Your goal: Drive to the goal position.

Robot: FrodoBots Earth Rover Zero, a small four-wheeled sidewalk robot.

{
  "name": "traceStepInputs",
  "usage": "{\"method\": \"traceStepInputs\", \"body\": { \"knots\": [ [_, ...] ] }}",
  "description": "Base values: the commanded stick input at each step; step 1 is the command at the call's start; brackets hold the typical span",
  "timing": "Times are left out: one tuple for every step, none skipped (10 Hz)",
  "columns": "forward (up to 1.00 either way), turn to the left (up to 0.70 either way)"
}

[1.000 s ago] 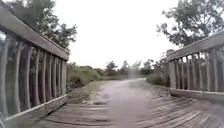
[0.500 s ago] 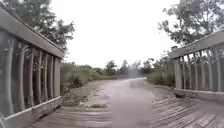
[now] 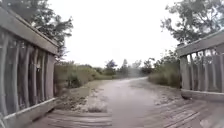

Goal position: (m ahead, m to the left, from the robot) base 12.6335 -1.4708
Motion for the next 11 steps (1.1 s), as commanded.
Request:
{"method": "traceStepInputs", "body": {
  "knots": [
    [0.45,0.0],
    [0.45,0.0],
    [0.45,0.0],
    [0.45,0.0],
    [0.45,0.0],
    [0.45,0.0],
    [0.45,0.0],
    [0.45,0.0],
    [0.45,0.0],
    [0.45,0.0],
    [0.45,0.0]
  ]
}}
